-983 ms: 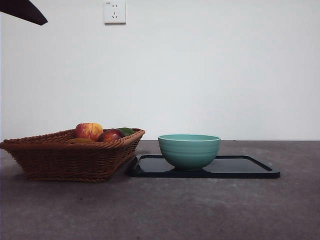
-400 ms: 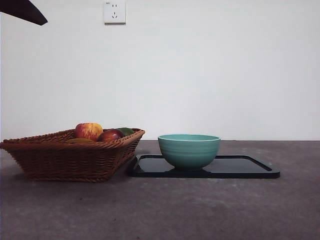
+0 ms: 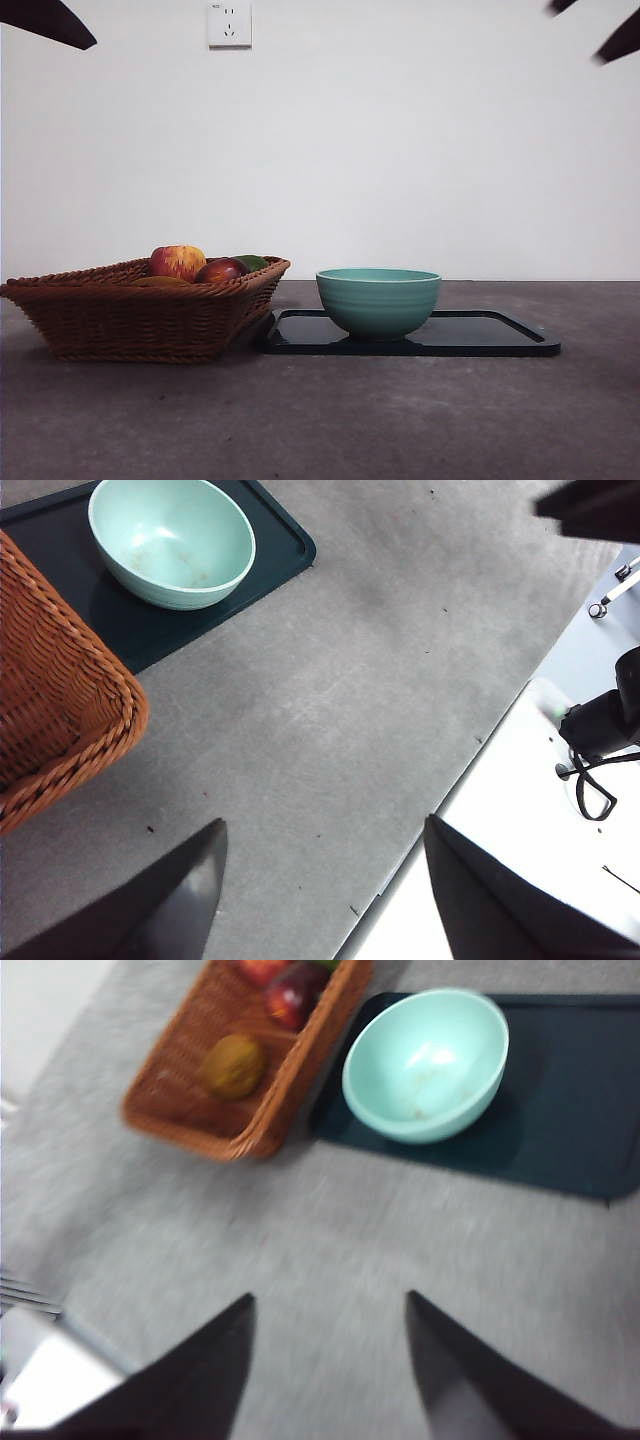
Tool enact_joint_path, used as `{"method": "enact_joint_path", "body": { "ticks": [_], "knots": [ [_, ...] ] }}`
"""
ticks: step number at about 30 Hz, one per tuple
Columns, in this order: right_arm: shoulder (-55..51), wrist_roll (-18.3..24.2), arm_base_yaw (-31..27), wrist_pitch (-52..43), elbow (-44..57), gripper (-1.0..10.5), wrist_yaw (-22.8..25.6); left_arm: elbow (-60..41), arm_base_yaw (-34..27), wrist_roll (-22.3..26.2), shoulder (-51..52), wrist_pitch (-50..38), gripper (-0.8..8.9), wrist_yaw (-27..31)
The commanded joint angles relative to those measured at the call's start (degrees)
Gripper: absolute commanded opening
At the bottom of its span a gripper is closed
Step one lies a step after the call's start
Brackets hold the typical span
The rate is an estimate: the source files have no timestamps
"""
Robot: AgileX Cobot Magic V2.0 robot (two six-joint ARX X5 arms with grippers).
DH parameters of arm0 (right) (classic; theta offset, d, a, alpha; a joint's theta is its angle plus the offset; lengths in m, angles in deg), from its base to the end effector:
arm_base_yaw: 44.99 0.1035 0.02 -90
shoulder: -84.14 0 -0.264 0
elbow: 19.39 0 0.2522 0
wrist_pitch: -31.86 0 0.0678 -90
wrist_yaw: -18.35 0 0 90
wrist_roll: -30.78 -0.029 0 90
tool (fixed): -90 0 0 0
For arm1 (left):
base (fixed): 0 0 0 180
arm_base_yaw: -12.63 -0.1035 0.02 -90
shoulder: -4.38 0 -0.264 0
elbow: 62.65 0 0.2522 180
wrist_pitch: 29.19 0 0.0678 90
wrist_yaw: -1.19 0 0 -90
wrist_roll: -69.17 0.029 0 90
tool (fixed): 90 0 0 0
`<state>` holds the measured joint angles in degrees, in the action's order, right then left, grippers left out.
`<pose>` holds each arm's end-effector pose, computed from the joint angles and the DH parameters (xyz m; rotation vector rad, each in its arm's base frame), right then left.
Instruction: Pick up the wifruite, put it on the bowl, pick up the plate, put it on desk
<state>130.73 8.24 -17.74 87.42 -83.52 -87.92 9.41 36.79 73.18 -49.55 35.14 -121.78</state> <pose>0.1335 0.0779 0.3124 0.2953 0.8091 0.5870 0.1468 -0.0832 0.3289 -0.0040 0.8031 -0.9692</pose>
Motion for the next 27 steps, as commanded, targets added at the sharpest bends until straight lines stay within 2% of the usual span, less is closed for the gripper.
{"method": "enact_joint_path", "body": {
  "ticks": [1,6,9,15,27],
  "knots": [
    [7.26,1.16,-0.42,-2.64,-3.04,3.0,0.28,0.63,0.28,1.14,-0.24,-0.66,3.12,-0.31],
    [19.96,3.93,-2.58,-4.22,-9.57,3.0,0.44,0.63,0.28,1.16,-0.24,-0.68,3.12,-0.28],
    [26.34,5.7,-3.85,-4.35,-14.03,3.0,2.49,0.63,0.28,1.16,-0.24,-0.66,3.12,-0.28],
    [36.76,8.33,-6.14,-4.28,-21.77,3.0,2.86,0.63,0.28,1.16,-0.24,-0.63,3.12,-0.28],
    [50.6,10.03,-7.23,-9.55,-26.16,3.0,2.86,0.63,0.28,1.16,-0.24,-0.66,3.12,-0.28]
  ]
}}
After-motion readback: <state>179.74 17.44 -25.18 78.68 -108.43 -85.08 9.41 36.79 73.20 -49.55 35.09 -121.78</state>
